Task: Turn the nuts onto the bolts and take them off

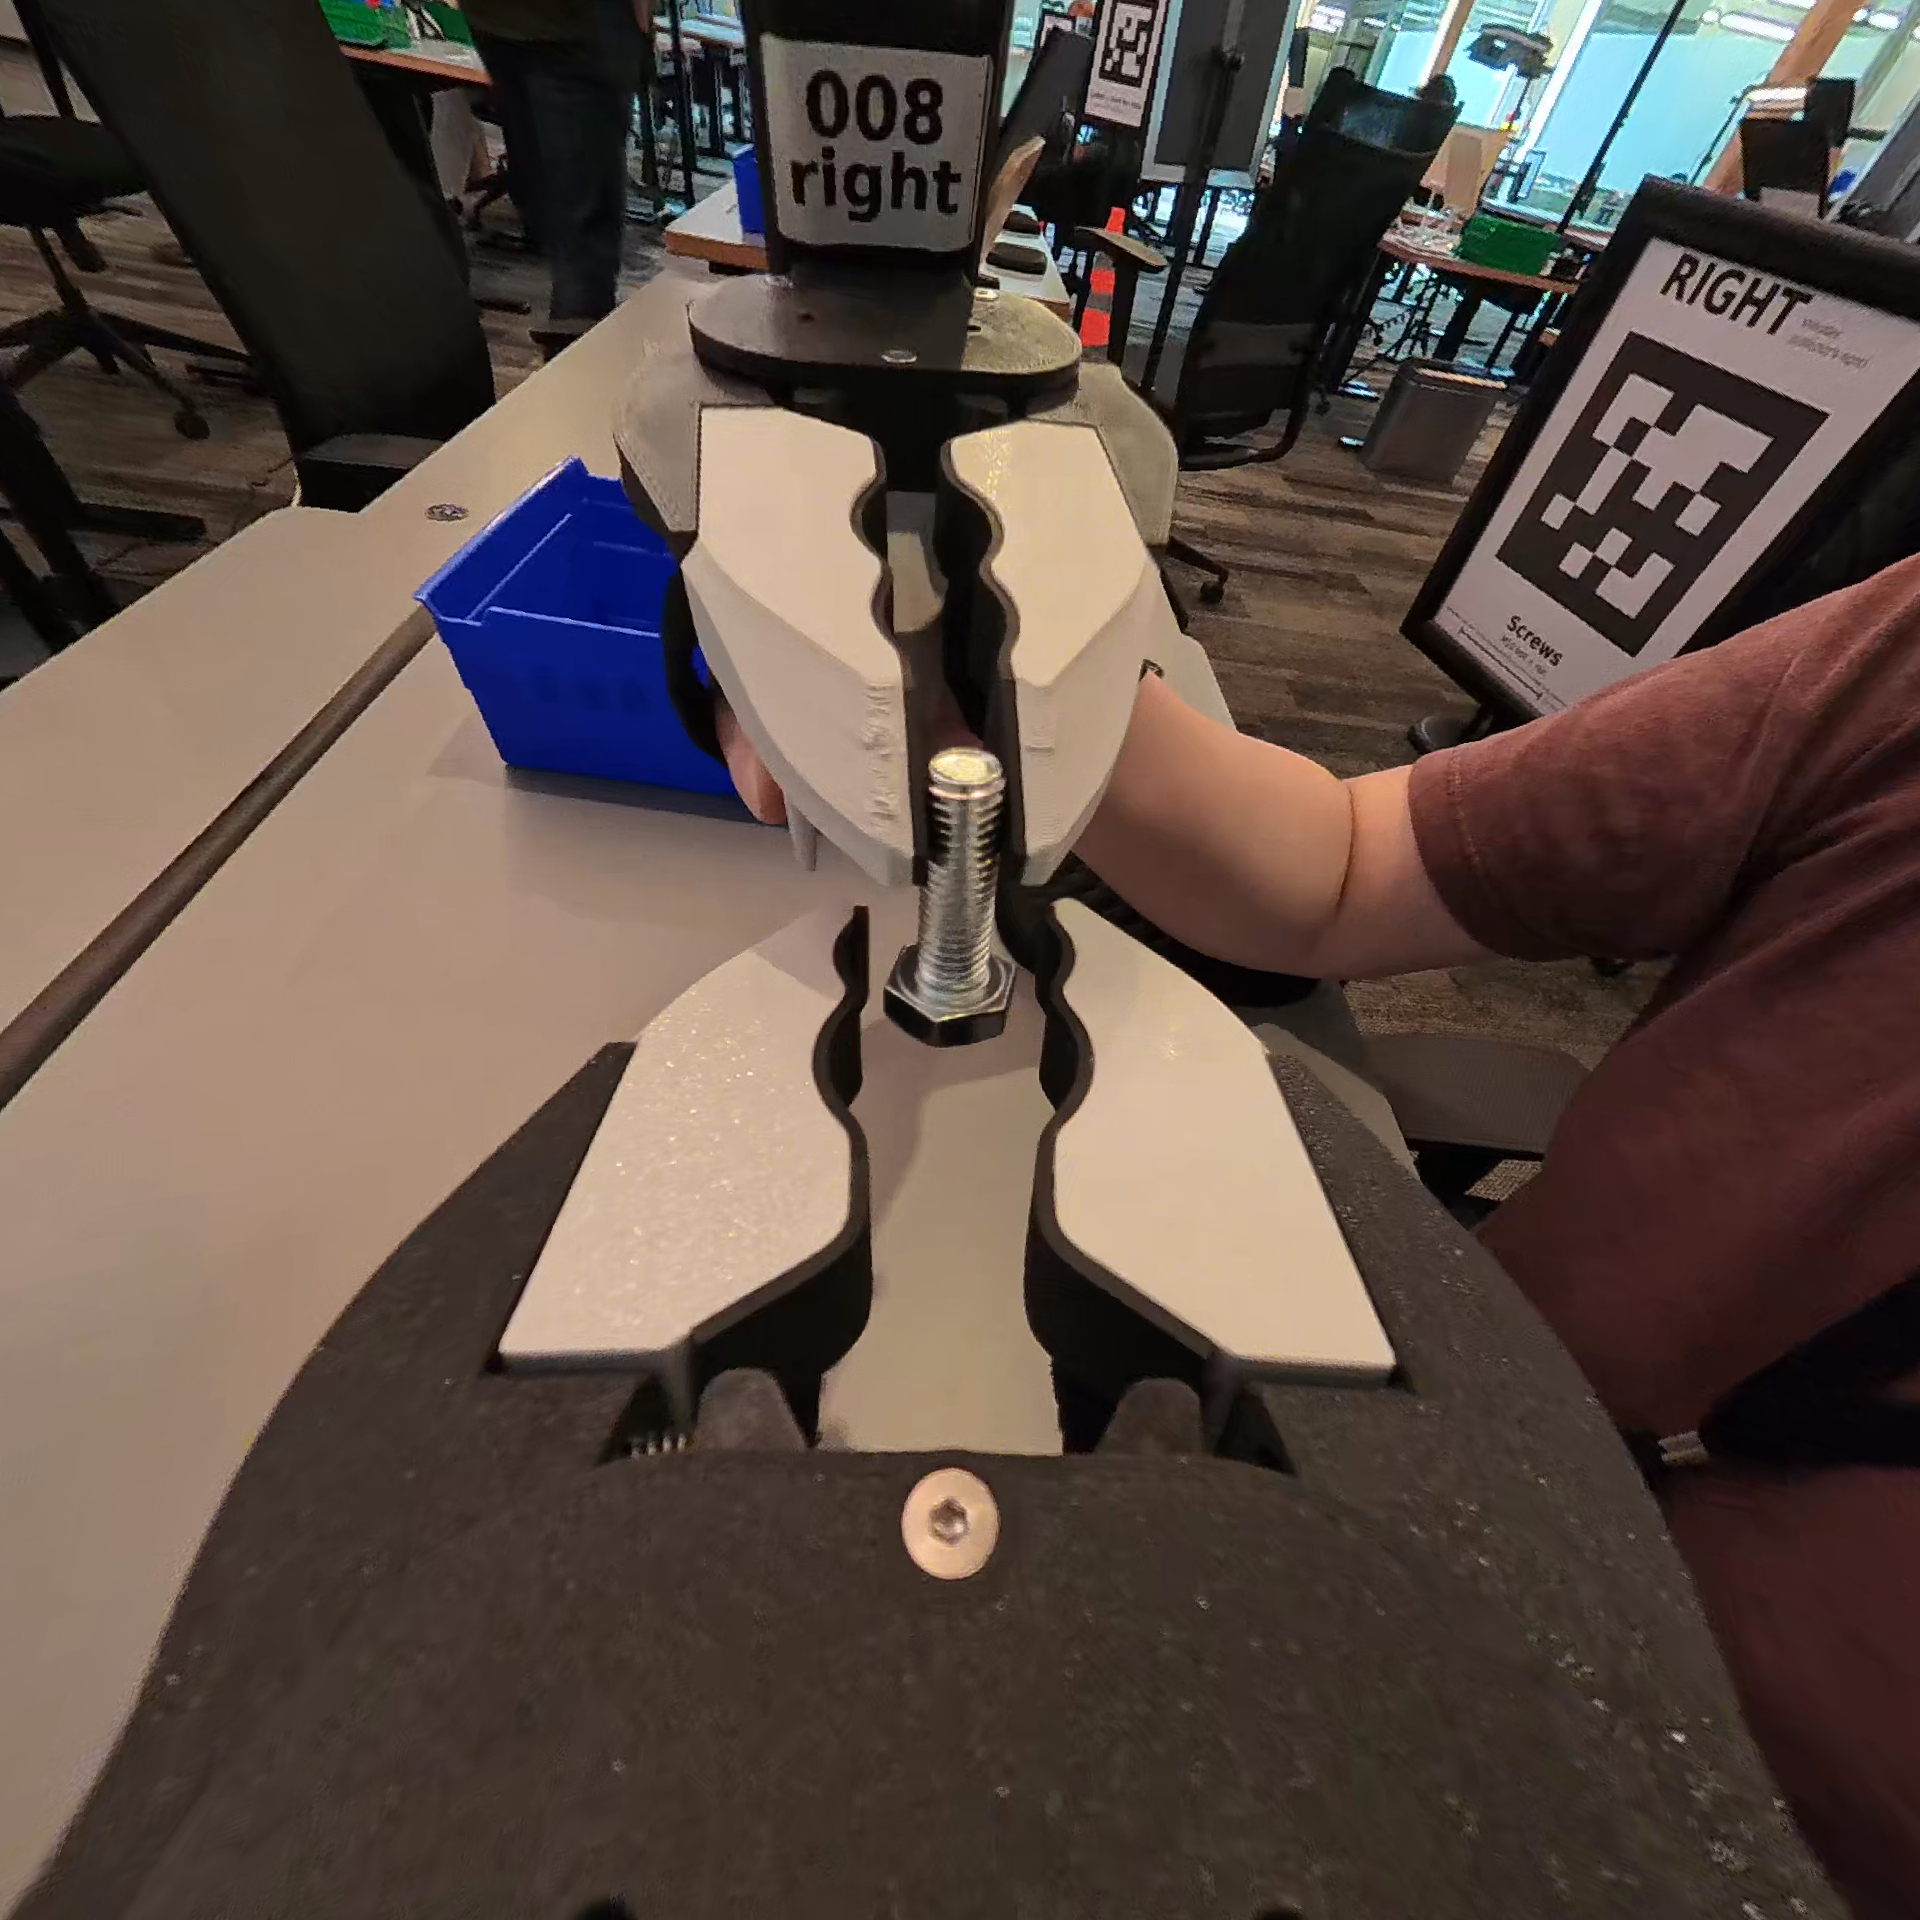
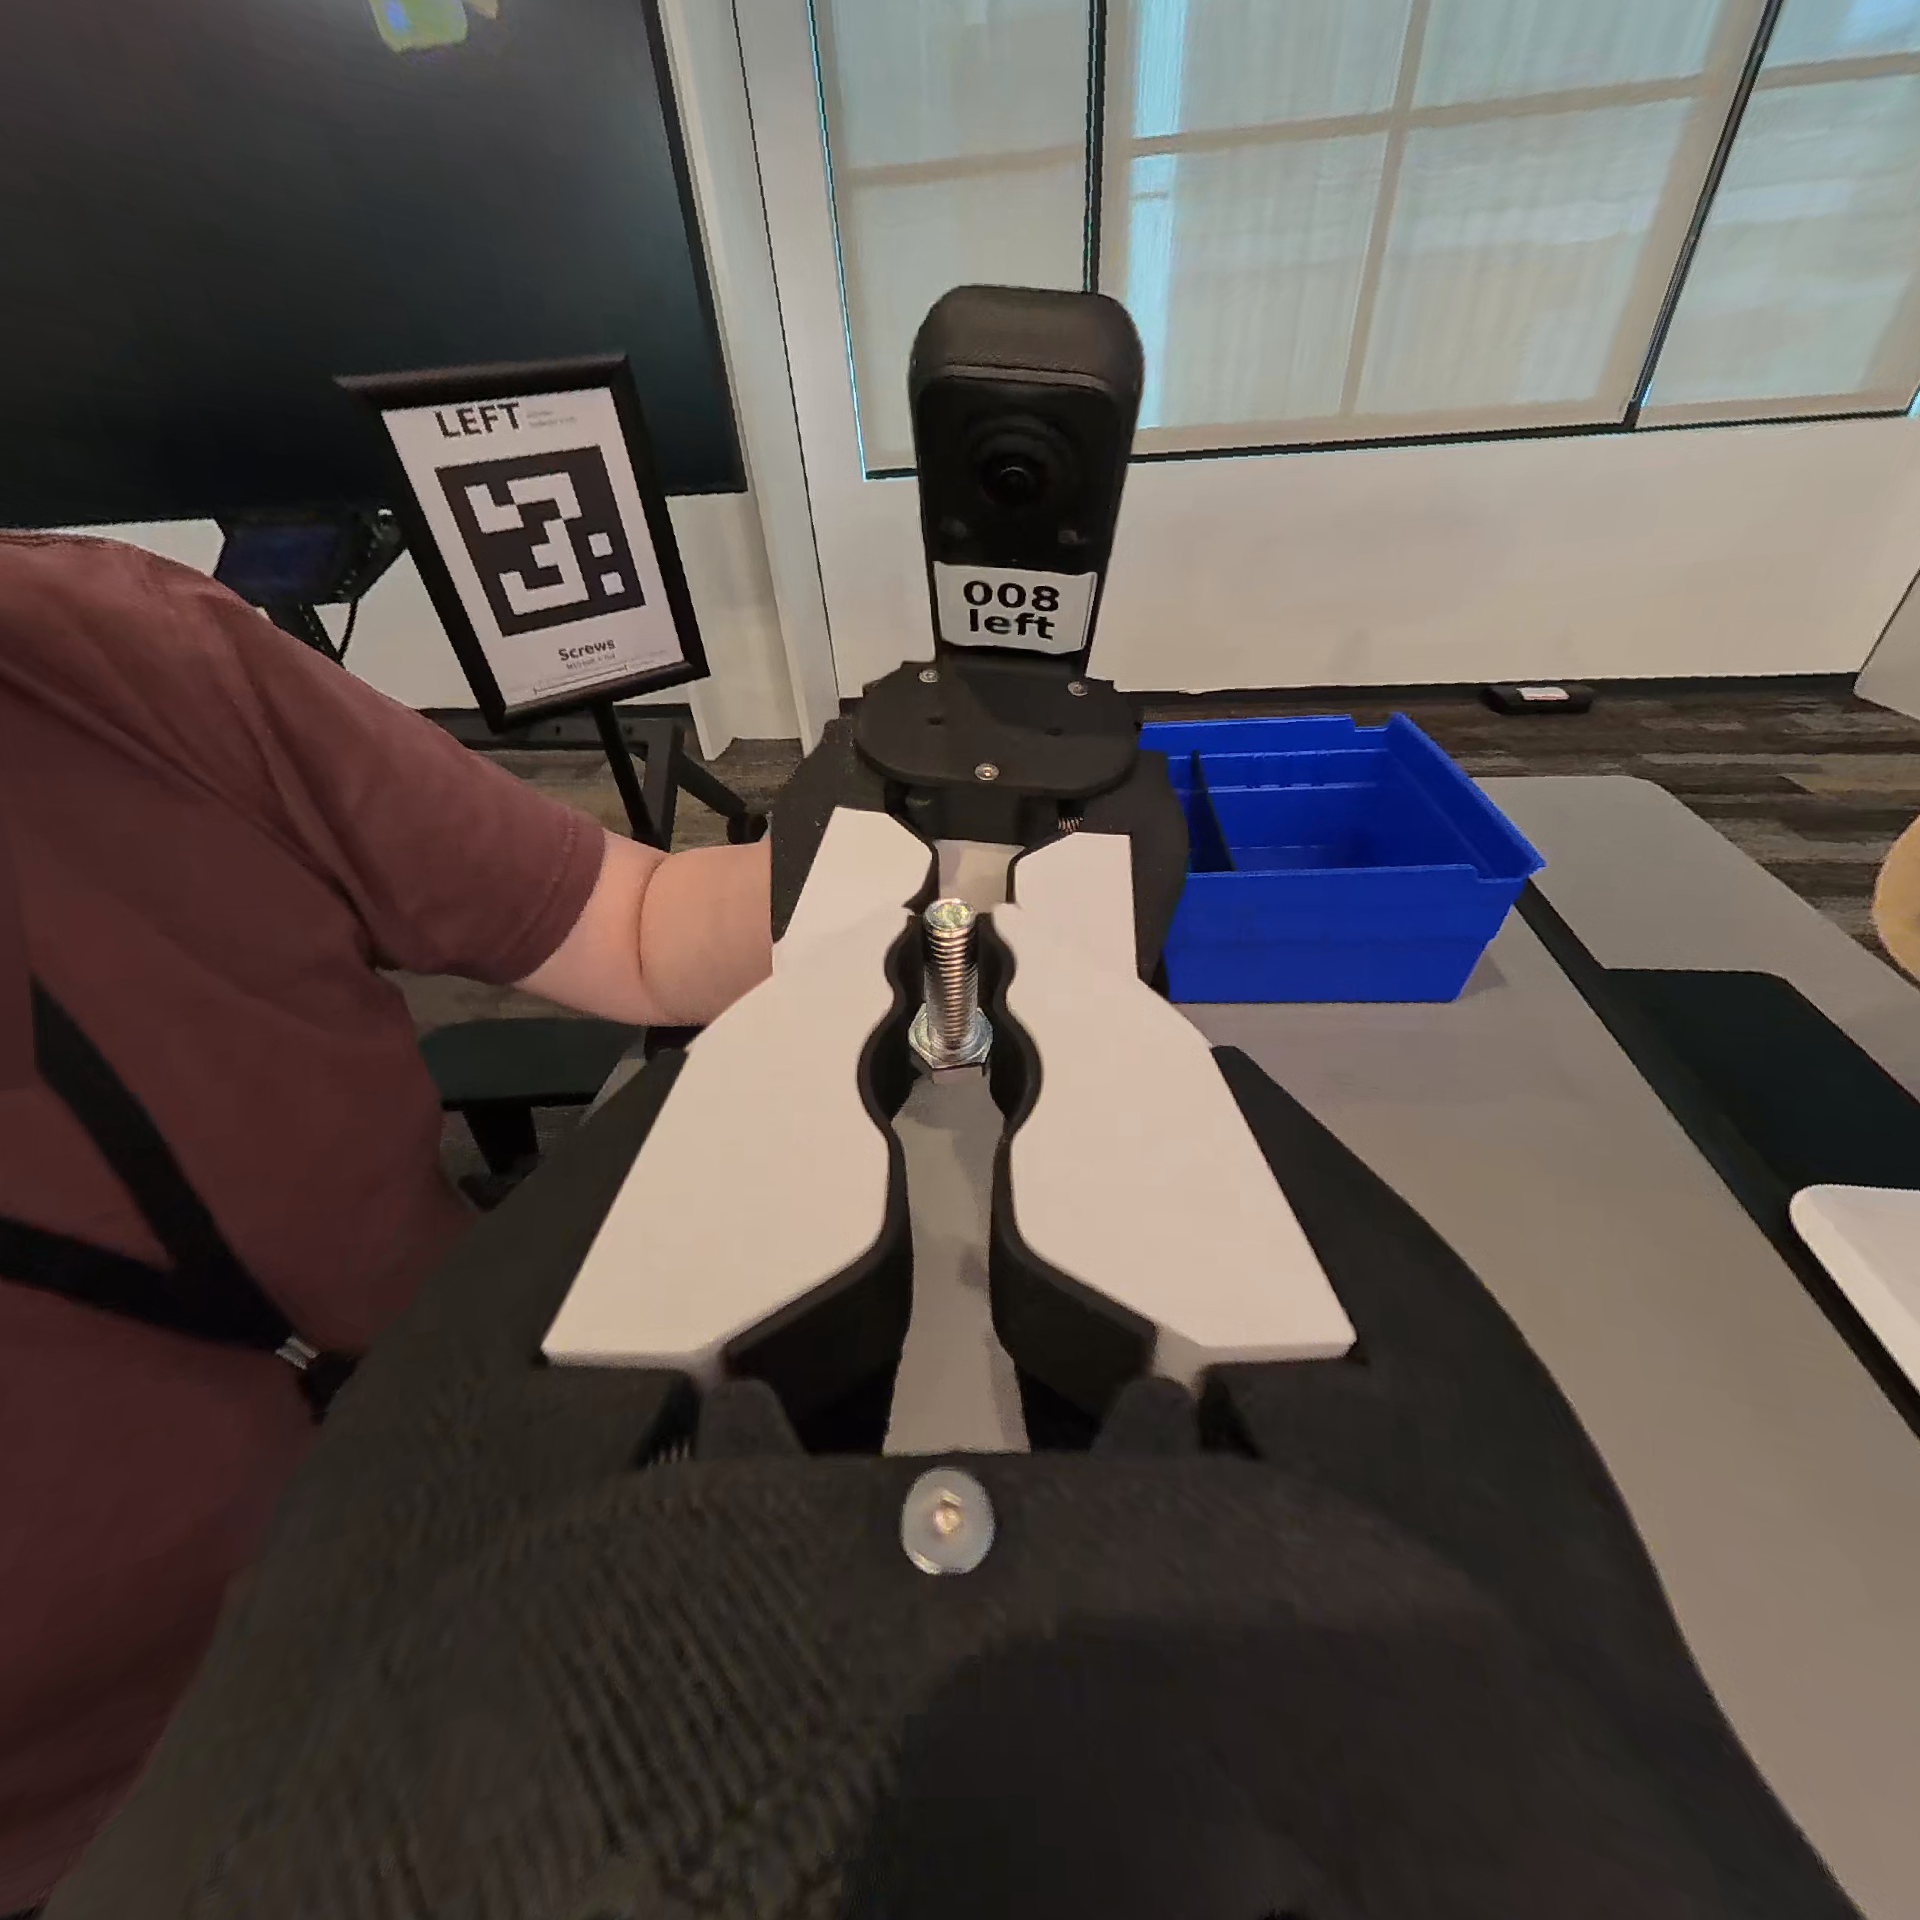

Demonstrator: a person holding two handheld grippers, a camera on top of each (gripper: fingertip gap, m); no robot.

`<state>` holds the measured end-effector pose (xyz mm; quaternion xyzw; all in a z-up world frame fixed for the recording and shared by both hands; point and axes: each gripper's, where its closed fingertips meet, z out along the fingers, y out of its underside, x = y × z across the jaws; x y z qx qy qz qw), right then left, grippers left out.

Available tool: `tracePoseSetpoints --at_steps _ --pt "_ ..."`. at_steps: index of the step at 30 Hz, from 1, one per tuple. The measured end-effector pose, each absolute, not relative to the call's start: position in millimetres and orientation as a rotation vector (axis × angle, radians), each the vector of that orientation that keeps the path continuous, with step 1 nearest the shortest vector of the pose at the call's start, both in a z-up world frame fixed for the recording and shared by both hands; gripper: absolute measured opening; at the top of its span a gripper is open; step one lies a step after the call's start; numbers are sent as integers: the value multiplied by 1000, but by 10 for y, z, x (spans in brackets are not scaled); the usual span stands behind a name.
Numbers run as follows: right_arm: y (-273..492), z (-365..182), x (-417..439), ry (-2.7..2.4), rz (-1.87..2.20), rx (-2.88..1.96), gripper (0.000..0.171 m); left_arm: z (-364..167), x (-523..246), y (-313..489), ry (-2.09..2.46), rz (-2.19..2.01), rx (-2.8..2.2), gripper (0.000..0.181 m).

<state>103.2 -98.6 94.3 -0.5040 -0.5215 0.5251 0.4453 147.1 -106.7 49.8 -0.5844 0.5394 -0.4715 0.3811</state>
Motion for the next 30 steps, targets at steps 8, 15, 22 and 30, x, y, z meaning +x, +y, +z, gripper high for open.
tracePoseSetpoints --at_steps 8,15,22,30 --pt "-995 940 1055 -1306 1275 -1225 10 515 1427 -1037 1358 -1174 -1453 21" --pt "-1017 905 1030 -1320 1281 -1223 10 486 1426 -1065 1367 -1184 -1435 17" --pt "-1080 921 1039 -1344 1321 -1180 10 488 1445 -1128 1405 -1195 -1409 16" --pt "-1076 946 1056 -1329 1350 -1166 10 501 1464 -1118 1388 -1189 -1386 15"
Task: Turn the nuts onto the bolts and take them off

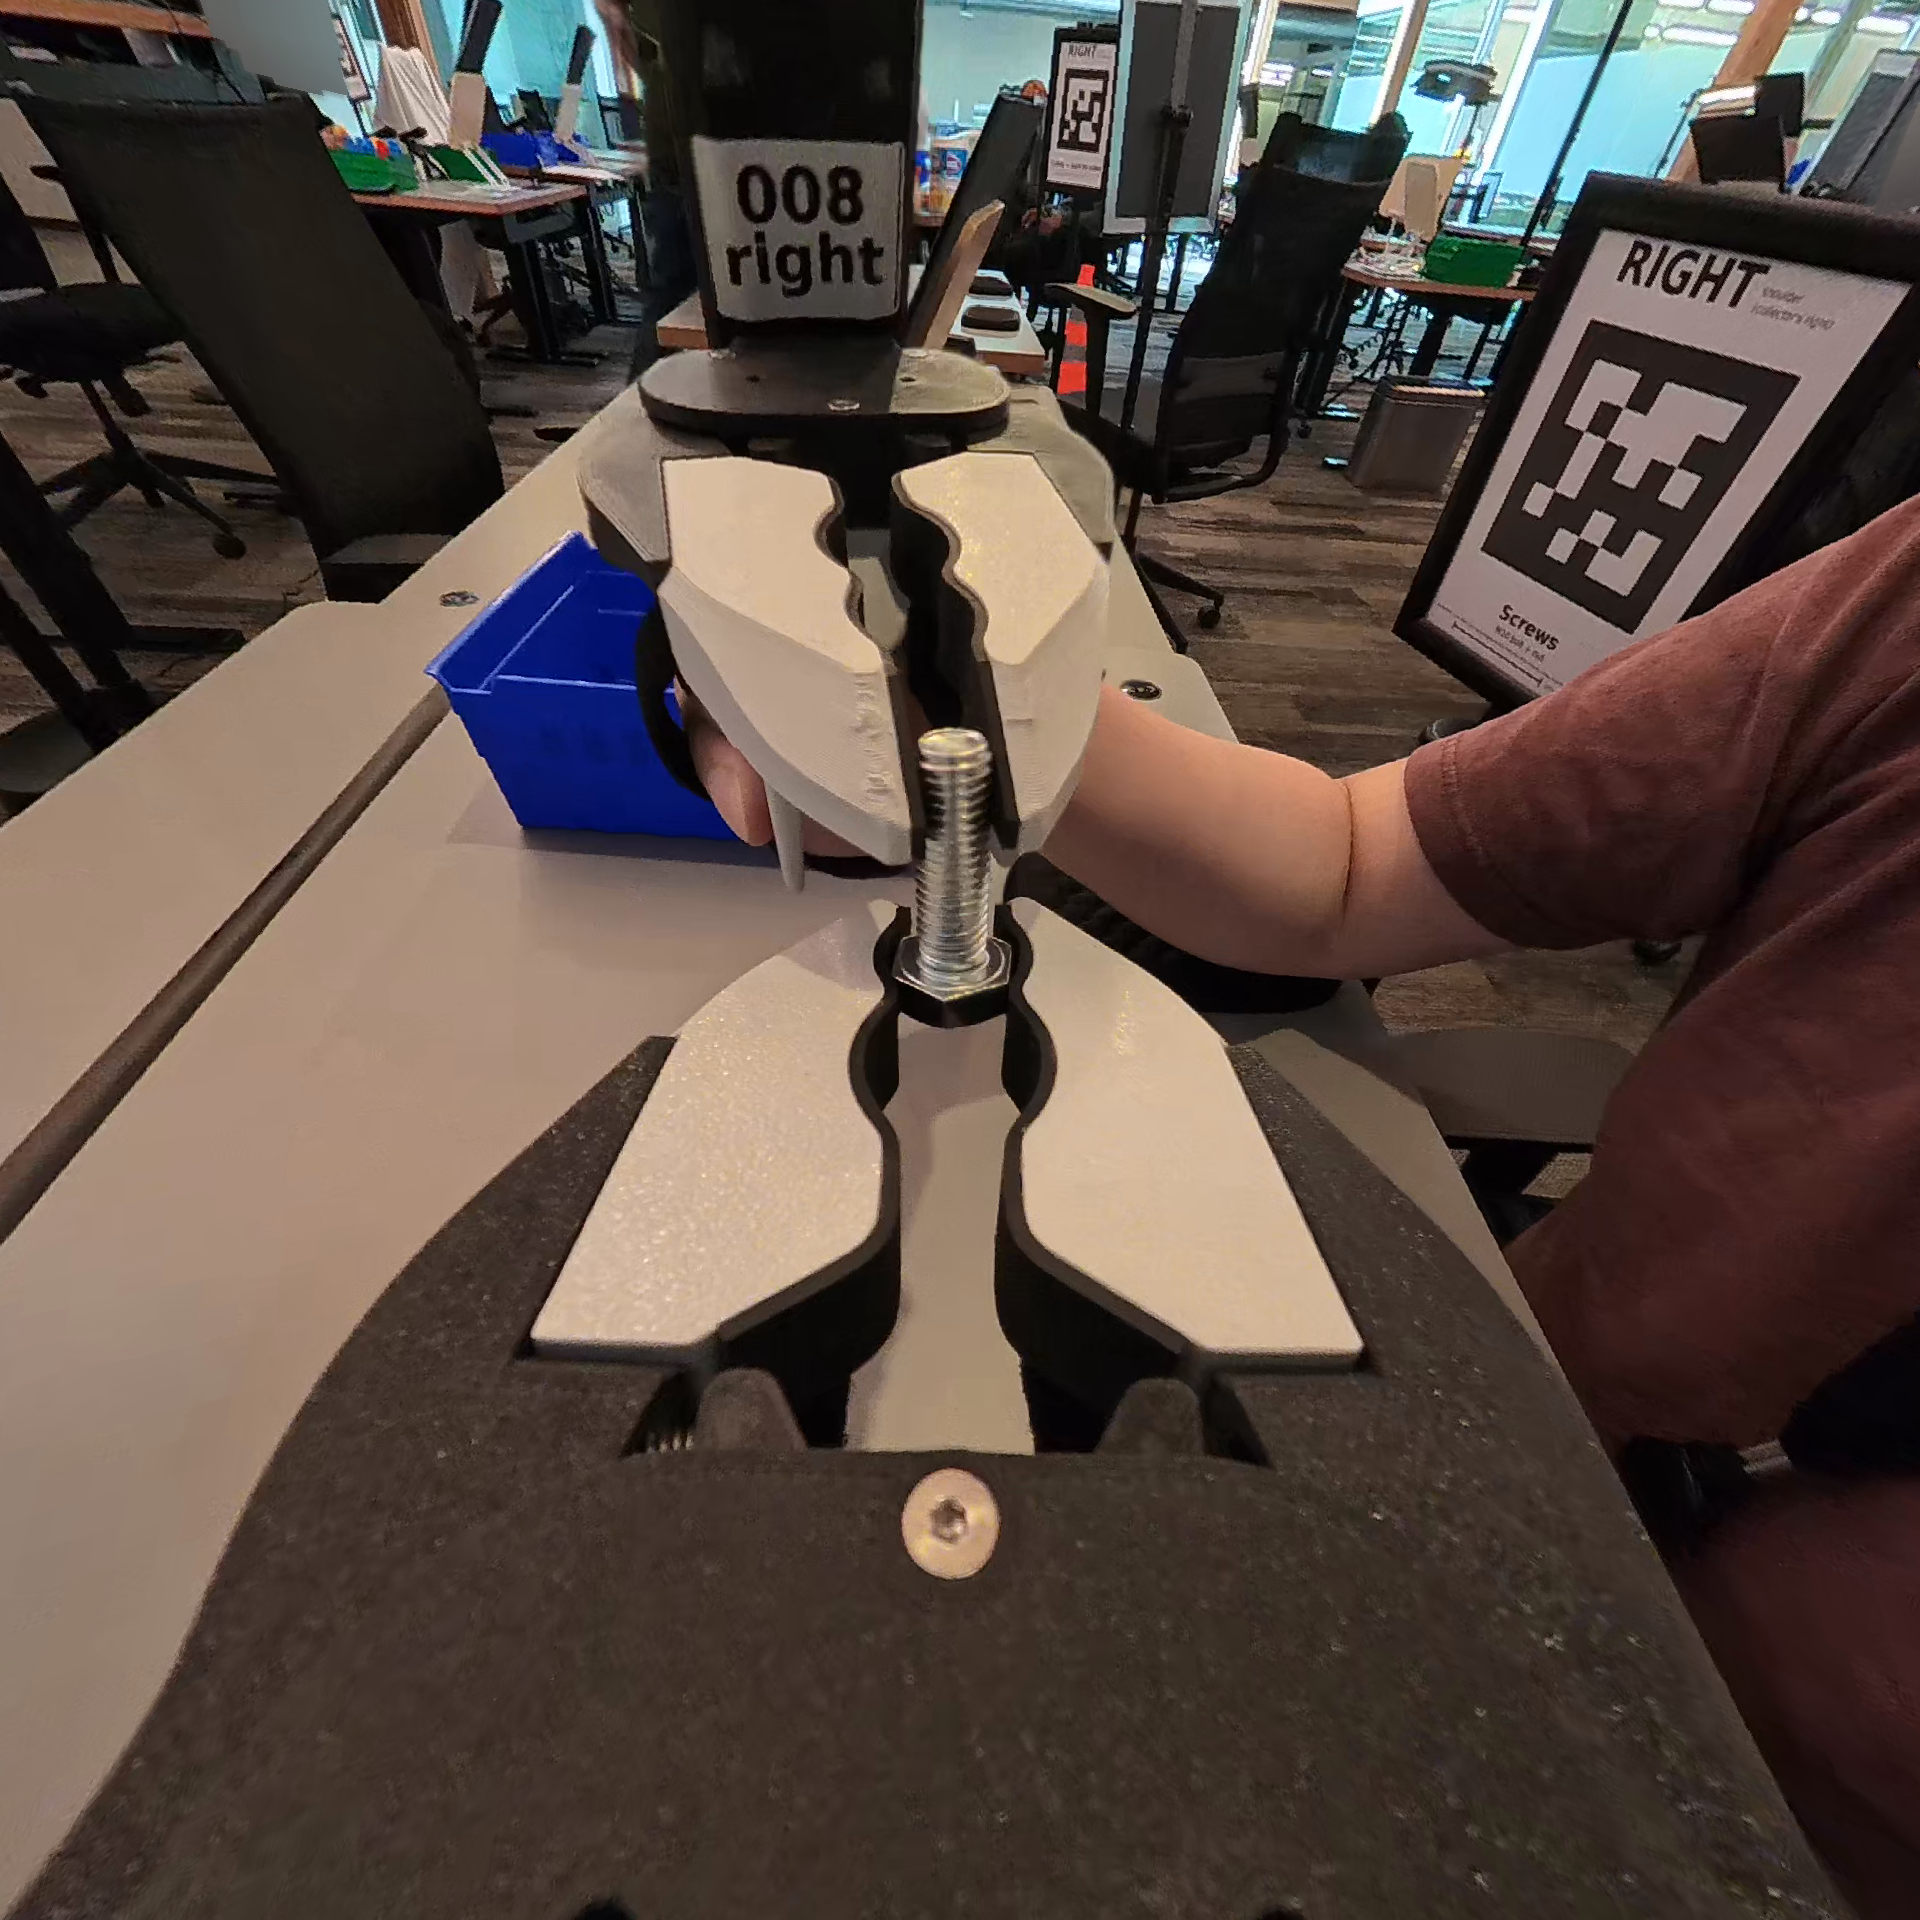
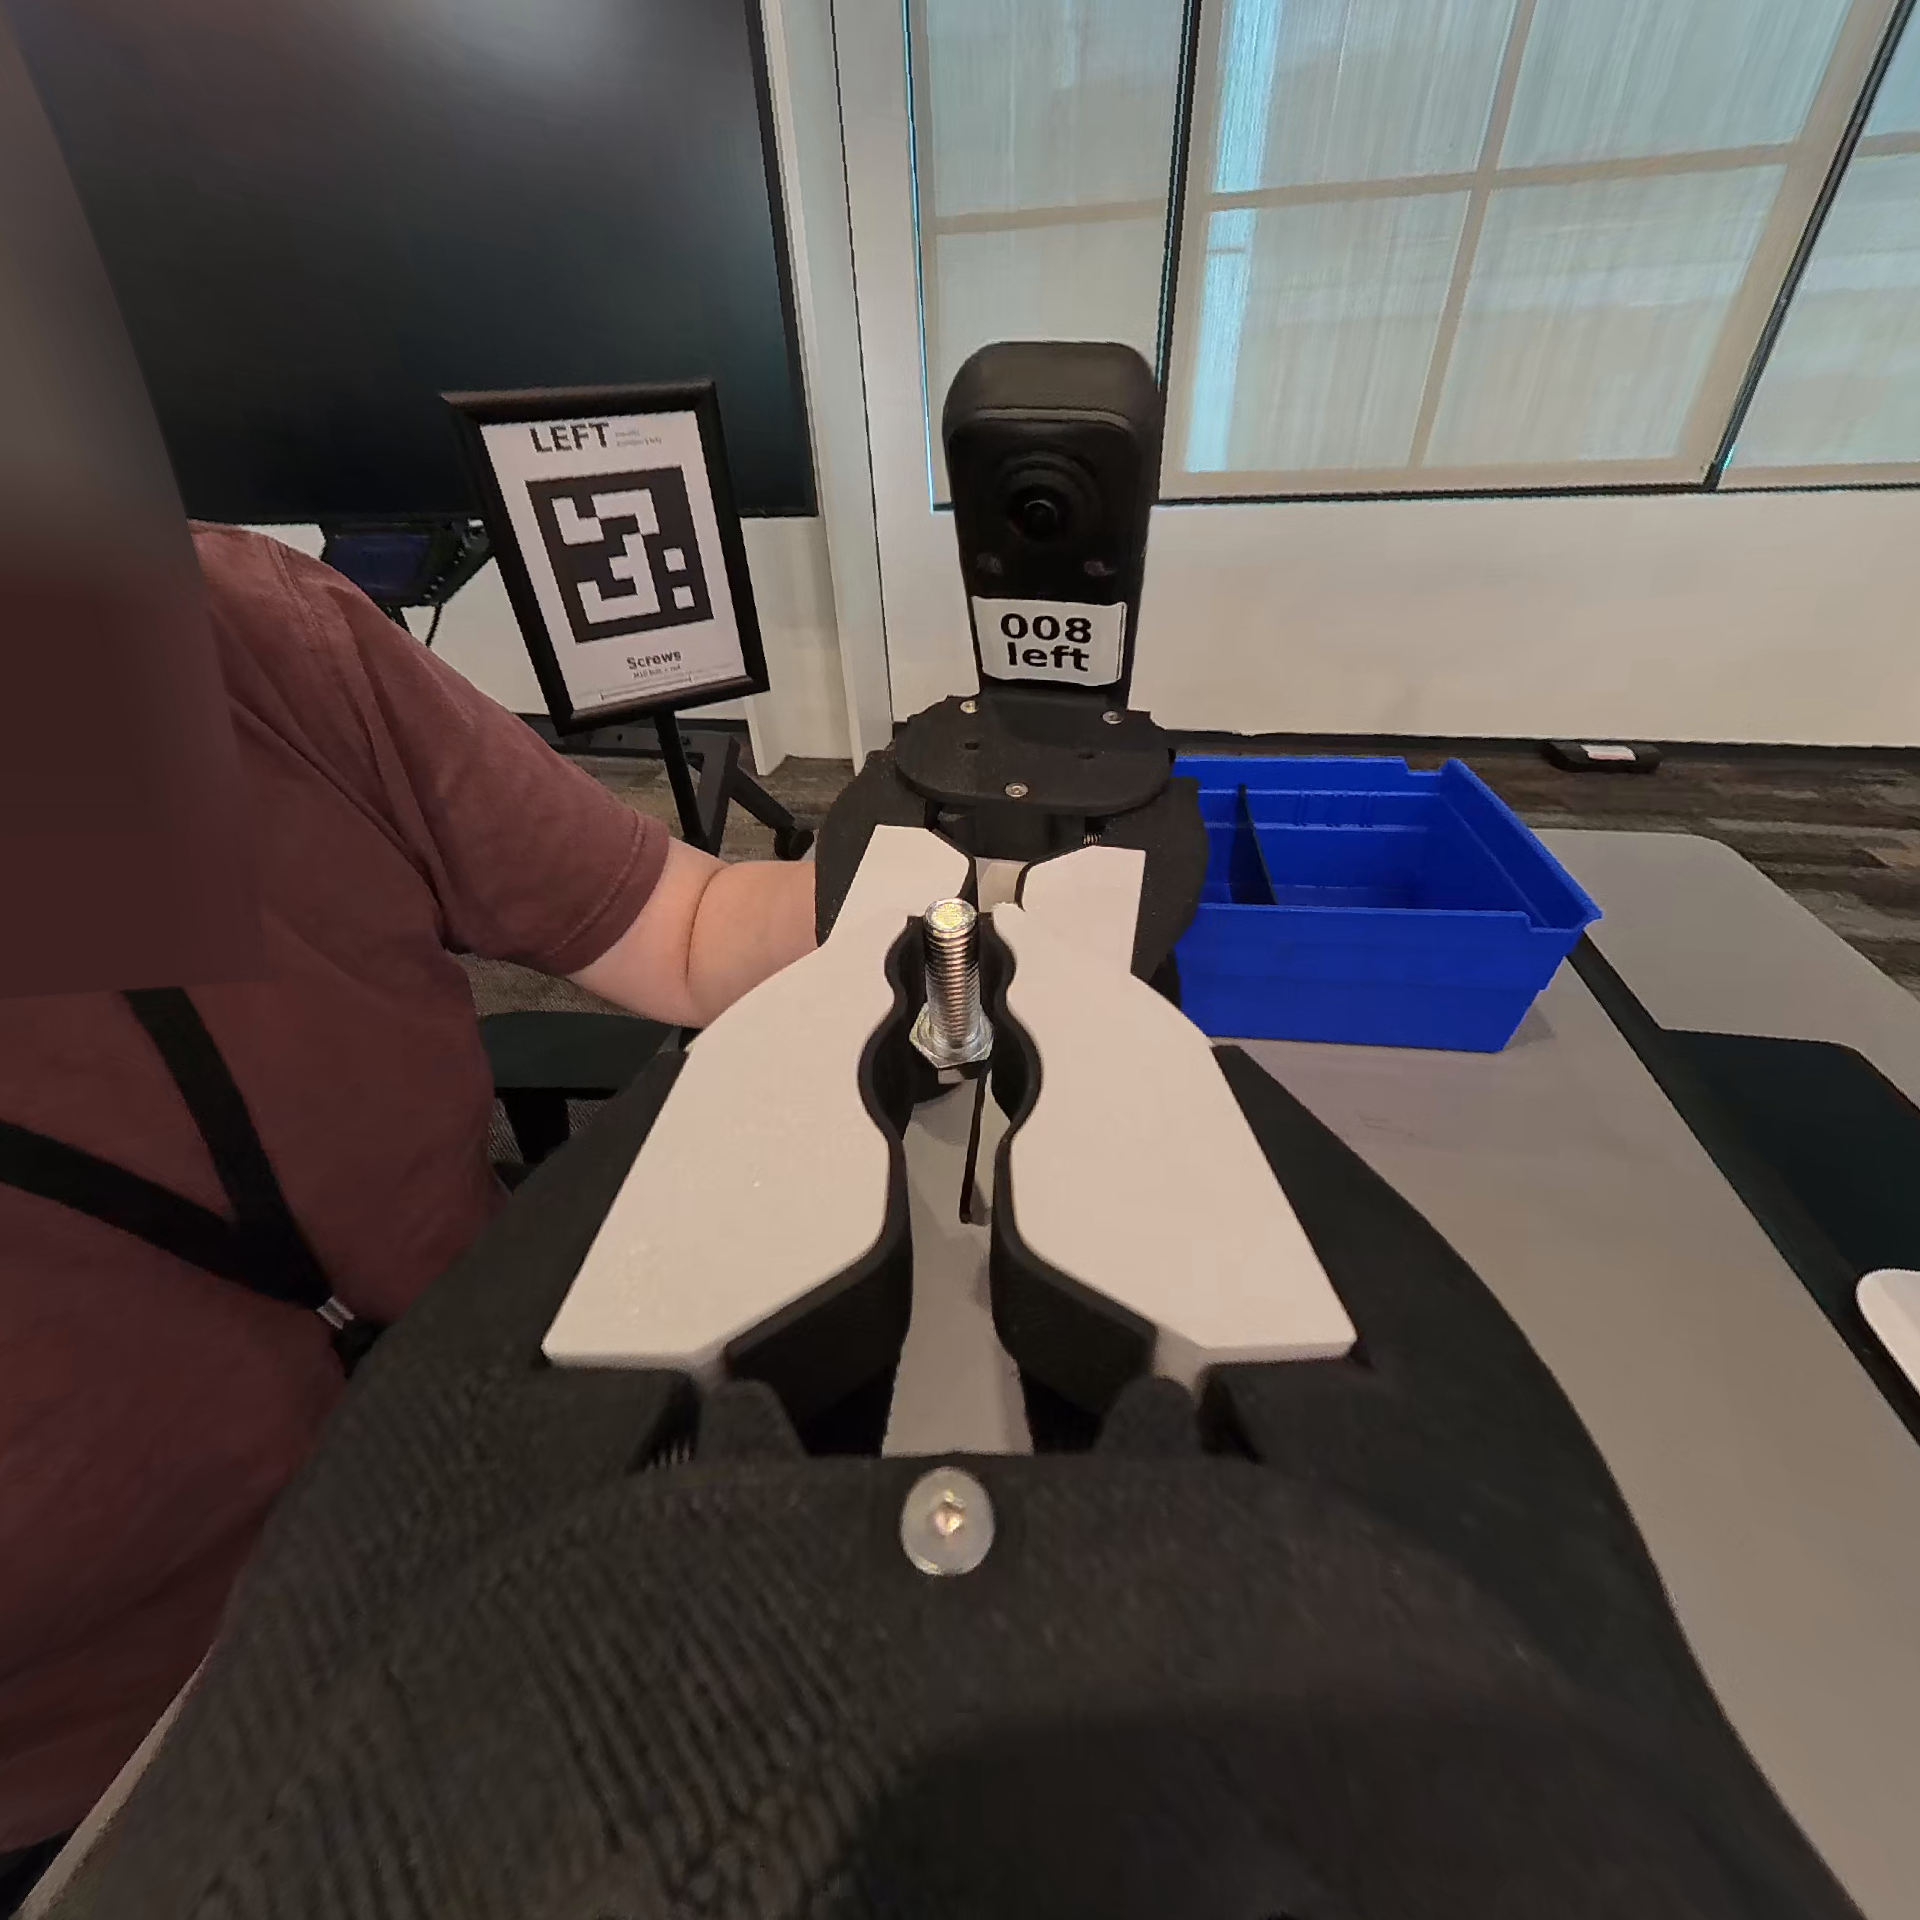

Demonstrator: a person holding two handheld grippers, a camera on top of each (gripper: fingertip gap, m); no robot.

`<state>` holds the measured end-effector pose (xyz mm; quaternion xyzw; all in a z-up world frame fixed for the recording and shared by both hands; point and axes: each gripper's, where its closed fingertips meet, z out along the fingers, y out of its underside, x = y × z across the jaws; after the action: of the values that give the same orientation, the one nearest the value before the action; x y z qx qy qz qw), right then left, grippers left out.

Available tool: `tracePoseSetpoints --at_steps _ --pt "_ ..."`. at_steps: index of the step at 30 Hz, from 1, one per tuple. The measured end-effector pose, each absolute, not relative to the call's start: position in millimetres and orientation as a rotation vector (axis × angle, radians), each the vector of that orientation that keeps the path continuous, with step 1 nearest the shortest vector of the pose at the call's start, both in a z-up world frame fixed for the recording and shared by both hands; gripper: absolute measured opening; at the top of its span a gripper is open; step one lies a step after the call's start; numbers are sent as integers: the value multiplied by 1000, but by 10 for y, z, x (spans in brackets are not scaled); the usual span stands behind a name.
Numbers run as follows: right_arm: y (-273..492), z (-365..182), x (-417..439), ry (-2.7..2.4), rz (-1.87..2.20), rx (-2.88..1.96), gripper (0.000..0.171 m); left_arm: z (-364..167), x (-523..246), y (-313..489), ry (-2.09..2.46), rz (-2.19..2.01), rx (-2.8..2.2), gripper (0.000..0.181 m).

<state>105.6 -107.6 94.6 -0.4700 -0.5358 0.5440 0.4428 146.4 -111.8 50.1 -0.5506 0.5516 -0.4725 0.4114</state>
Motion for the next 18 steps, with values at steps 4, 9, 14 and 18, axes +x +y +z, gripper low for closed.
tracePoseSetpoints --at_steps 4,9,14,18 --pt "-1048 984 1051 -1294 1318 -1149 33 505 1450 -1082 1381 -1144 -1387 14" --pt "-943 1124 1208 -1207 1227 -1110 41 510 1318 -885 1325 -1074 -1424 14" --pt "-472 248 1310 -1371 883 -1471 33 561 763 -341 1142 -867 -1551 14" --pt "-347 -705 1109 -1628 675 -1679 33 658 254 -62 1006 -763 -1607 14"
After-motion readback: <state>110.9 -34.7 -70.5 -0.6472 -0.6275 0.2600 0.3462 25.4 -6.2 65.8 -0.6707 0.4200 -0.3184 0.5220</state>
